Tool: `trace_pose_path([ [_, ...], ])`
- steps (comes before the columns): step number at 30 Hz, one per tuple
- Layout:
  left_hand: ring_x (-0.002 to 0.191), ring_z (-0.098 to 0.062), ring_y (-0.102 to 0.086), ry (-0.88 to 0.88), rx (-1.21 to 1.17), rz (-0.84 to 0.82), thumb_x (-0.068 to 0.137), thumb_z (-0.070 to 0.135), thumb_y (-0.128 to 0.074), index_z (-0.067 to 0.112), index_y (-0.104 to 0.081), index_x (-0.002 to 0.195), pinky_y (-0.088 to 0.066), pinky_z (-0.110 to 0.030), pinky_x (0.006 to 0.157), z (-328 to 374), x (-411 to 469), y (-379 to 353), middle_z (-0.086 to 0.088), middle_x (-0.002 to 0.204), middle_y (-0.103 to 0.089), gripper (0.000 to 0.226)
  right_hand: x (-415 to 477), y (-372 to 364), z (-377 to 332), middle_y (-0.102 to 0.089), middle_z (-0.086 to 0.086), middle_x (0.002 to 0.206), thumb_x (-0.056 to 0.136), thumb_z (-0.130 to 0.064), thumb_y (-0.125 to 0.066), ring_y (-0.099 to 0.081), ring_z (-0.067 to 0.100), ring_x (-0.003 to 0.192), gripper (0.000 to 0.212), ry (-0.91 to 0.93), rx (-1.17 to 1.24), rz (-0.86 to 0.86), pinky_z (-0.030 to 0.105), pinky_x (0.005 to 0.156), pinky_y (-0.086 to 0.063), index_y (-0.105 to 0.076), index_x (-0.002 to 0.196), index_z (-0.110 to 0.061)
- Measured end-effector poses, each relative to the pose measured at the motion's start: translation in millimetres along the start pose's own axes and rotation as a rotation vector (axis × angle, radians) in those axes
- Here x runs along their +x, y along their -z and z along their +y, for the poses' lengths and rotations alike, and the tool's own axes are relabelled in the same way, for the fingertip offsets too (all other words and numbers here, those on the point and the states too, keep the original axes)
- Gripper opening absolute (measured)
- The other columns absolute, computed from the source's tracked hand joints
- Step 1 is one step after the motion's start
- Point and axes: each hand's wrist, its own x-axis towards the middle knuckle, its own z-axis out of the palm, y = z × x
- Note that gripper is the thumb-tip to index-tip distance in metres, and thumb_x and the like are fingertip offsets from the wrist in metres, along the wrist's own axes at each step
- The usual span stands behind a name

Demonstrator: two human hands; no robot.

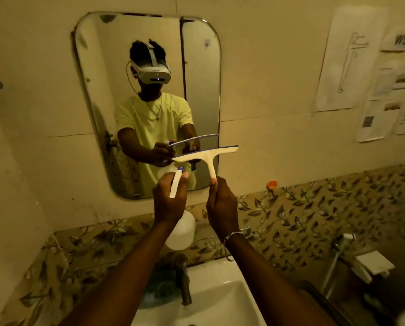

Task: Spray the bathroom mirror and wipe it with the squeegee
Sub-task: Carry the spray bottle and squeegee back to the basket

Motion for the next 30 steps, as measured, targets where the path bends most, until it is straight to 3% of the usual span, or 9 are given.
trace_pose_path([
  [2, 0.071, -0.019, -0.067, 0.008, -0.029, -0.031, 0.101, 0.028, -0.062, 0.004, -0.069, 0.090, -0.054, -0.033, 0.060, 6.7, -5.9, -22.6, -0.009, 0.077, -0.068, 0.027, 1.8, 17.1, 15.3, -0.067, 0.001, 0.085, 0.108, -0.029, -0.037, -0.061, 0.013, 0.066, 0.030, -0.009, -0.012, -0.002, 0.023, 0.050, -0.046, -0.060, 0.117, -0.012],
  [6, 0.074, -0.014, -0.067, 0.031, -0.087, -0.095, 0.100, 0.028, -0.063, 0.004, -0.070, 0.092, -0.053, -0.022, 0.063, 20.0, -23.6, -67.0, -0.008, 0.079, -0.069, 0.027, 2.1, 51.0, 46.3, -0.069, -0.001, 0.093, 0.107, -0.040, -0.030, -0.064, 0.009, 0.075, 0.041, -0.031, -0.063, 0.030, 0.006, 0.054, -0.042, -0.060, 0.118, -0.014],
  [10, 0.072, -0.003, -0.065, 0.075, -0.140, -0.185, 0.100, 0.033, -0.062, 0.008, -0.070, 0.093, -0.047, -0.008, 0.062, 32.0, -45.9, -111.3, -0.001, 0.077, -0.067, 0.027, -3.8, 86.3, 83.5, -0.066, -0.001, 0.083, 0.109, -0.033, -0.036, -0.062, 0.013, 0.067, 0.029, -0.098, -0.098, 0.042, 0.033, 0.053, -0.053, -0.060, 0.111, -0.016],
  [14, 0.077, -0.009, -0.068, 0.087, -0.195, -0.300, 0.099, 0.048, -0.060, 0.016, -0.069, 0.095, -0.052, -0.017, 0.067, 40.4, -71.5, -151.8, 0.001, 0.083, -0.070, 0.034, -16.1, 124.9, 121.6, -0.061, -0.002, 0.080, 0.105, -0.040, -0.041, -0.057, 0.006, 0.065, 0.032, -0.154, -0.141, 0.046, 0.021, 0.053, -0.046, -0.063, 0.105, -0.016],
  [16, 0.083, -0.012, -0.067, 0.095, -0.207, -0.393, 0.095, 0.063, -0.057, 0.020, -0.067, 0.097, -0.055, -0.026, 0.072, 41.2, -86.0, -172.3, 0.002, 0.087, -0.070, 0.044, -25.8, 147.8, 146.4, -0.060, -0.002, 0.086, 0.102, -0.039, -0.052, -0.056, 0.001, 0.068, 0.026, -0.215, -0.177, 0.025, 0.009, 0.055, -0.041, -0.063, 0.107, -0.016],
  [19, 0.097, -0.024, -0.062, 0.116, -0.171, -0.583, 0.089, 0.074, -0.055, 0.022, -0.065, 0.103, -0.055, -0.042, 0.082, 35.1, -109.9, -201.0, 0.001, 0.095, -0.067, 0.055, -45.8, 184.1, 186.0, -0.058, -0.003, 0.100, 0.093, -0.034, -0.064, -0.058, -0.005, 0.082, 0.024, -0.315, -0.189, -0.044, 0.005, 0.060, -0.046, -0.062, 0.113, -0.020],
  [24, 0.112, -0.023, -0.047, 0.224, -0.072, -0.846, 0.073, 0.076, -0.064, 0.019, -0.057, 0.116, -0.046, -0.042, 0.087, 27.0, -159.6, -240.2, 0.000, 0.110, -0.059, 0.072, -87.9, 240.9, 250.2, -0.053, -0.002, 0.137, 0.091, -0.033, -0.067, -0.058, 0.017, 0.119, 0.050, -0.564, -0.203, -0.219, 0.025, 0.090, -0.052, -0.056, 0.139, -0.019],
  [27, 0.097, -0.026, -0.052, 0.236, -0.116, -0.960, 0.071, 0.070, -0.066, 0.010, -0.055, 0.109, -0.047, -0.045, 0.088, 26.7, -196.2, -265.8, -0.003, 0.100, -0.053, 0.072, -118.4, 267.7, 289.5, -0.054, -0.009, 0.128, 0.090, -0.029, -0.072, -0.055, 0.009, 0.111, 0.053, -0.652, -0.231, -0.269, 0.006, 0.081, -0.041, -0.056, 0.140, -0.021],
  [30, 0.096, -0.026, -0.058, 0.323, -0.143, -1.029, 0.068, 0.068, -0.070, 0.004, -0.056, 0.117, -0.046, -0.031, 0.079, 20.5, -232.5, -290.2, -0.012, 0.108, -0.060, 0.081, -149.8, 288.4, 326.4, -0.057, -0.010, 0.124, 0.087, -0.022, -0.074, -0.052, 0.004, 0.107, 0.051, -0.776, -0.270, -0.307, 0.012, 0.086, -0.040, -0.059, 0.136, -0.022],
])
